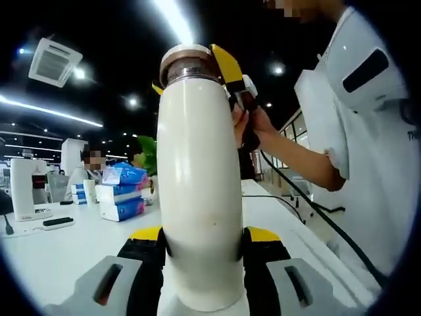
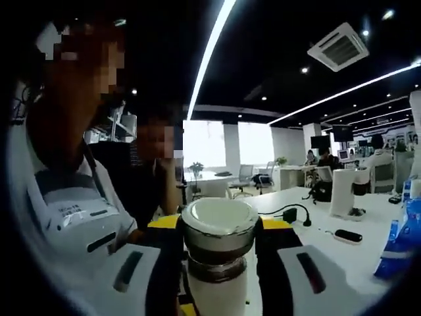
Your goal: Grasp the water cup twist off the cup lid place the cup lid on the table
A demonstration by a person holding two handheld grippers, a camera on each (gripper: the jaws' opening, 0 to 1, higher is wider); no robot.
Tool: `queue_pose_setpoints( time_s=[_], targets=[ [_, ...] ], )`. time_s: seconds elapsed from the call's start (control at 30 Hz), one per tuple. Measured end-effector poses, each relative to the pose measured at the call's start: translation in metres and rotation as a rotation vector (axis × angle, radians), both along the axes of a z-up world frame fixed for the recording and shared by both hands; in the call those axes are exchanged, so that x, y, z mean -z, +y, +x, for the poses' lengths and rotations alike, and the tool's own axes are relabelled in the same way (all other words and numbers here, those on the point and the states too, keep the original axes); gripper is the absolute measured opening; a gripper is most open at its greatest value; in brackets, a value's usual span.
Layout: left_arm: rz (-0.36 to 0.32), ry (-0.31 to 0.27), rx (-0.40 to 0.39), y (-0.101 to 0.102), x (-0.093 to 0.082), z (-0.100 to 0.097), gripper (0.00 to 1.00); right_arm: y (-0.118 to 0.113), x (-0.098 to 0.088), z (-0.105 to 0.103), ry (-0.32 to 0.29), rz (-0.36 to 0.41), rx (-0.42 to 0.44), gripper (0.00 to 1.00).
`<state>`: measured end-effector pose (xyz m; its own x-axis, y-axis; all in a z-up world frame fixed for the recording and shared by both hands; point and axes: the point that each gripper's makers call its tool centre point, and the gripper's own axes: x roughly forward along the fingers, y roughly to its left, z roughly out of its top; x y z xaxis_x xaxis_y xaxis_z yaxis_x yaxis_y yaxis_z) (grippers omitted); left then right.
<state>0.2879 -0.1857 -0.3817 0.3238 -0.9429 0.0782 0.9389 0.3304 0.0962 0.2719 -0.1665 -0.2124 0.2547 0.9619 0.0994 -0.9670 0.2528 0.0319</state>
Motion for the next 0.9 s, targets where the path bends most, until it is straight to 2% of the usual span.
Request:
queue_pose_setpoints(
  time_s=[0.2, 0.3, 0.67, 0.73, 0.83, 0.9],
  targets=[
    [0.001, -0.001, -0.001, 0.000, 0.000, 0.000, 0.48, -0.024, -0.025, 0.002, -0.035, 0.077, 0.080, 0.45],
    [0.002, -0.002, -0.002, 0.000, 0.000, -0.001, 0.48, -0.042, -0.028, 0.000, -0.057, 0.090, 0.144, 0.45],
    [0.003, -0.002, -0.003, -0.001, 0.000, -0.002, 0.48, -0.080, -0.003, 0.000, -0.031, 0.103, 0.315, 0.45],
    [0.003, -0.002, -0.003, -0.001, 0.000, -0.002, 0.48, -0.085, 0.008, 0.002, -0.021, 0.085, 0.363, 0.45],
    [0.003, -0.002, -0.003, 0.000, 0.000, -0.002, 0.48, -0.093, 0.031, 0.007, -0.013, 0.013, 0.435, 0.45],
    [0.003, -0.002, -0.003, 0.000, 0.000, -0.002, 0.48, -0.094, 0.042, 0.009, 0.008, 0.004, 0.442, 0.45]
  ],
)
